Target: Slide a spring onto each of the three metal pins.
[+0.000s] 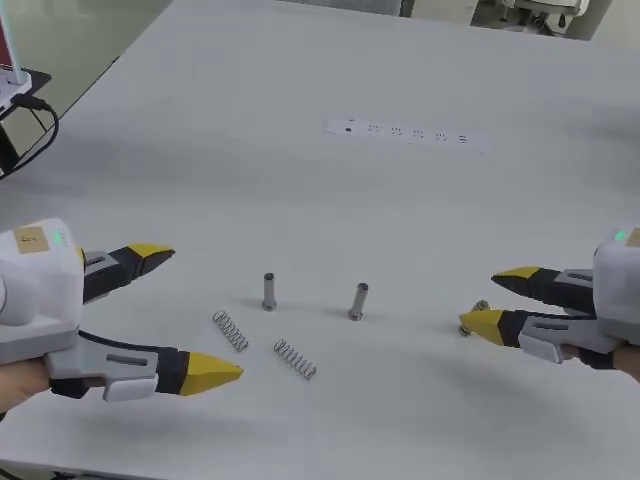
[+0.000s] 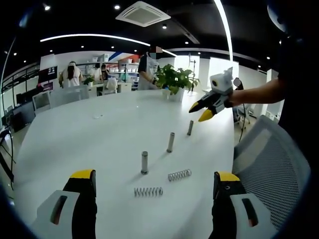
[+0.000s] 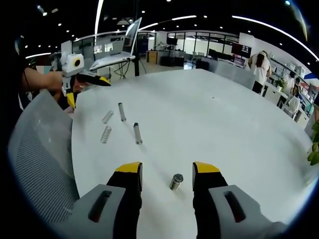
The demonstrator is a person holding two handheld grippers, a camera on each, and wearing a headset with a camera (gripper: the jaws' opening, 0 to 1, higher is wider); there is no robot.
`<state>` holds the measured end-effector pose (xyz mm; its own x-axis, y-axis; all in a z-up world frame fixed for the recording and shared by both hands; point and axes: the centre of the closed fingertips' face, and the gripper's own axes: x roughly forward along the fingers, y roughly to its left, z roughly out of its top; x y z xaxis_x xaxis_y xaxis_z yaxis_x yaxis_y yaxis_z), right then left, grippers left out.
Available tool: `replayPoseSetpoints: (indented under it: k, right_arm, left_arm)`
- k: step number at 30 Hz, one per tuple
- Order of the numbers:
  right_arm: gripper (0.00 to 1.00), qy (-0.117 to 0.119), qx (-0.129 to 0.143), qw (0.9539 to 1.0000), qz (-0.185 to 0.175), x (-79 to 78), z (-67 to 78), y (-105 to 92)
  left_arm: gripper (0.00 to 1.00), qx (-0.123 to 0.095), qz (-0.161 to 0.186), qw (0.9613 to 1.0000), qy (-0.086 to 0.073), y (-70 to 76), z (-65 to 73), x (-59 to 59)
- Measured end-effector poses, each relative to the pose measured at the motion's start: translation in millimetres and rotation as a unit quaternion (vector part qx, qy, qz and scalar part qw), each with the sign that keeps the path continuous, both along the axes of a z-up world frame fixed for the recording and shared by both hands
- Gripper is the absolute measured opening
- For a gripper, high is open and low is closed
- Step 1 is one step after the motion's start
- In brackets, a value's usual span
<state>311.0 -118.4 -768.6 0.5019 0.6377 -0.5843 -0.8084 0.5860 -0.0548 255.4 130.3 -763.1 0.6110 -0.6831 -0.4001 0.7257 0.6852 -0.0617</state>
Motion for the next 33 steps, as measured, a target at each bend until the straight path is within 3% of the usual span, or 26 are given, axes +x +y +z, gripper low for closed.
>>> replayPoseSetpoints:
  k: [7, 12, 17, 28, 33]
  right_arm:
    - [0.39, 0.004, 0.044, 0.9987, -0.026, -4.8, 11.3, -1.1]
    - [0.39, 0.014, 0.114, 0.9921, -0.051, -8.6, 25.9, 3.6]
    - [0.38, 0.008, 0.099, 0.9944, -0.036, -18.4, 25.5, 8.5]
    - [0.37, 0.025, 0.118, 0.9922, -0.031, -33.9, 20.5, 17.0]
    - [0.36, 0.031, 0.110, 0.9930, -0.030, -37.3, 14.4, 12.9]
  left_arm:
    - [0.95, -0.001, -0.001, 1.0000, -0.002, -0.6, 1.7, 0.1]
    - [0.95, -0.002, 0.000, 1.0000, -0.002, -0.6, 1.0, 0.0]
    - [0.95, -0.001, -0.001, 1.0000, -0.001, -0.4, 0.4, -0.1]
    - [0.95, -0.001, 0.000, 1.0000, -0.002, 0.7, 1.0, -0.5]
    - [0.95, -0.002, 0.001, 1.0000, -0.001, 0.6, 0.4, -1.4]
